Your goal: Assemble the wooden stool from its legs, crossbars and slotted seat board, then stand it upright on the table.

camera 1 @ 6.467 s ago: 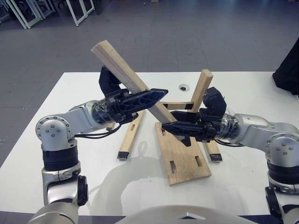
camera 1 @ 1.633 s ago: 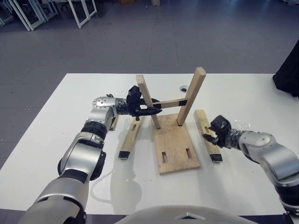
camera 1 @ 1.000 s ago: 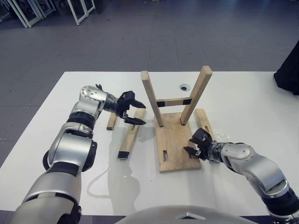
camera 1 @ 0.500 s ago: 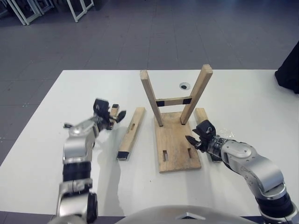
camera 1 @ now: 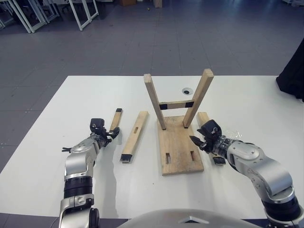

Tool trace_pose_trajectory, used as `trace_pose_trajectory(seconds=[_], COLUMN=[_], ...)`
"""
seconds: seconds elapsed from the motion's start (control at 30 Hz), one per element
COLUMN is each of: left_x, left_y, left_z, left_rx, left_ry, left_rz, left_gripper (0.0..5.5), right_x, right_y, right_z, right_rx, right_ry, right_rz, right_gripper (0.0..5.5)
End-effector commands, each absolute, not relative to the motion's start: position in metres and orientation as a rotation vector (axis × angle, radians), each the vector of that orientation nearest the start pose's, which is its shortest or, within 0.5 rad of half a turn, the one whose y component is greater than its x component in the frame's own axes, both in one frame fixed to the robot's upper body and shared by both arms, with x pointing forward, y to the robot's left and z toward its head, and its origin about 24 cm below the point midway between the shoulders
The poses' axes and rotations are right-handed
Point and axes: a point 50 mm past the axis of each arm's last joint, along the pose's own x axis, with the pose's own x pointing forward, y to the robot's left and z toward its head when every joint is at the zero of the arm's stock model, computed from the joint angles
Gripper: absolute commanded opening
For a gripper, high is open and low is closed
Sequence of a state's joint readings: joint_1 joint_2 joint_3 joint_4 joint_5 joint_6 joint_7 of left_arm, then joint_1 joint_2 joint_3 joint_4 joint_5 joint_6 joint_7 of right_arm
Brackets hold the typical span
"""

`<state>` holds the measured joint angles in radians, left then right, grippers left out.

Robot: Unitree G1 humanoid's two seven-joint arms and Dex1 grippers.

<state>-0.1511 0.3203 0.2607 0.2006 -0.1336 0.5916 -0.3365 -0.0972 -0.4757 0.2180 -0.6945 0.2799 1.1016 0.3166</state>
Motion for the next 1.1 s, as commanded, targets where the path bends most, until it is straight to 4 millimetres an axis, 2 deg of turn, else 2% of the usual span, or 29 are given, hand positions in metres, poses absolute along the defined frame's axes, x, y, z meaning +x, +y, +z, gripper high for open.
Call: trace_pose_trajectory(seconds=[0.03,0.23,0.33,0.47,0.6,0.67,0.73,0.8,0.9,0.97,1.03,1.1], left_x=[0.226,0.198,0.192,0.191,0.199,0.208,0.219,0.221,0.223,0.222,0.222,0.224], left_y=[0.250,0.240,0.239,0.239,0.240,0.240,0.236,0.223,0.178,0.156,0.142,0.132], left_z=[-0.038,-0.058,-0.064,-0.069,-0.057,-0.038,0.001,0.041,0.117,0.154,0.177,0.184], left_rx=[-0.118,-0.134,-0.160,-0.181,-0.178,-0.144,-0.140,-0.105,0.025,0.043,0.068,0.077], left_ry=[0.787,0.831,0.845,0.839,0.711,0.551,0.267,0.036,-0.280,-0.426,-0.503,-0.510], left_rz=[0.010,0.031,0.046,0.040,0.048,0.077,0.128,0.120,-0.051,-0.133,-0.216,-0.305], left_gripper=[3.00,2.20,1.81,1.31,1.31,1.31,1.31,1.31,1.31,1.31,1.31,1.31], right_x=[0.219,0.222,0.226,0.228,0.233,0.234,0.238,0.242,0.249,0.251,0.254,0.257], right_y=[-0.131,-0.135,-0.137,-0.136,-0.135,-0.134,-0.133,-0.133,-0.127,-0.120,-0.118,-0.116], right_z=[0.107,0.112,0.117,0.119,0.122,0.124,0.130,0.137,0.161,0.182,0.201,0.215], right_rx=[-0.297,-0.327,-0.335,-0.333,-0.327,-0.311,-0.270,-0.197,0.007,0.207,0.368,0.449], right_ry=[0.475,0.491,0.485,0.481,0.467,0.456,0.432,0.408,0.317,0.247,0.196,0.166], right_rz=[0.666,0.707,0.706,0.706,0.708,0.704,0.693,0.679,0.732,0.827,0.933,1.013], right_gripper=[2.01,2.01,2.01,2.01,2.01,2.01,2.01,2.01,2.01,2.01,2.01,2.01])
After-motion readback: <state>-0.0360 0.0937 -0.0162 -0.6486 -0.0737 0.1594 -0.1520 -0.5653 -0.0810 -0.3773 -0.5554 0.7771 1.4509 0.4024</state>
